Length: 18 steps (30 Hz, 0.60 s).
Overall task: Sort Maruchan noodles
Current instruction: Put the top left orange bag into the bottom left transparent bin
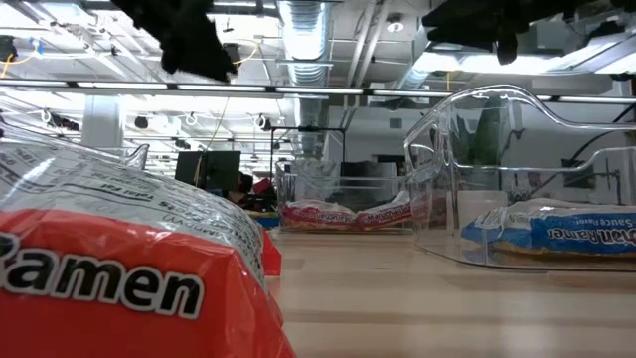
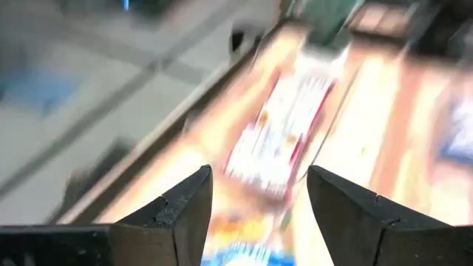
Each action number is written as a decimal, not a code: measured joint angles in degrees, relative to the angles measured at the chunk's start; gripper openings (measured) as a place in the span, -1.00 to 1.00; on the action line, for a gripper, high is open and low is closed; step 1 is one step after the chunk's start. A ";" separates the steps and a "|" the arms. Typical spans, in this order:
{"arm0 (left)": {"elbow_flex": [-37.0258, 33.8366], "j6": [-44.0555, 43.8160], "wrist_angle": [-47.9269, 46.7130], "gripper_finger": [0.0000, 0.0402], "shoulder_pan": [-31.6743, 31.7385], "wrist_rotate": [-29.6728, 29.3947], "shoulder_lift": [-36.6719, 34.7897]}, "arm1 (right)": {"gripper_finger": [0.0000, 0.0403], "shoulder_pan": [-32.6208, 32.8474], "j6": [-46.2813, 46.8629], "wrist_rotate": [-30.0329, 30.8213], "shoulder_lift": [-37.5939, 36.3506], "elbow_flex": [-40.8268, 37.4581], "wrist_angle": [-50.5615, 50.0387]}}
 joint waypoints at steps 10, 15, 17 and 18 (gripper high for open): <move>7.85 -12.77 -18.89 0.02 4.29 3.91 17.23 | -0.24 0.17 1.34 -0.41 0.19 0.00 -0.47; 7.85 -18.10 -19.76 0.02 3.62 5.84 22.62 | -0.24 0.17 1.34 -0.44 0.19 0.00 -0.54; 7.85 -19.37 -20.23 0.02 2.98 6.29 24.30 | -0.24 0.16 1.34 -0.44 0.19 0.00 -0.56; 7.87 -20.19 -21.15 0.02 2.57 6.26 25.13 | -0.24 0.17 1.34 -0.44 0.19 0.00 -0.58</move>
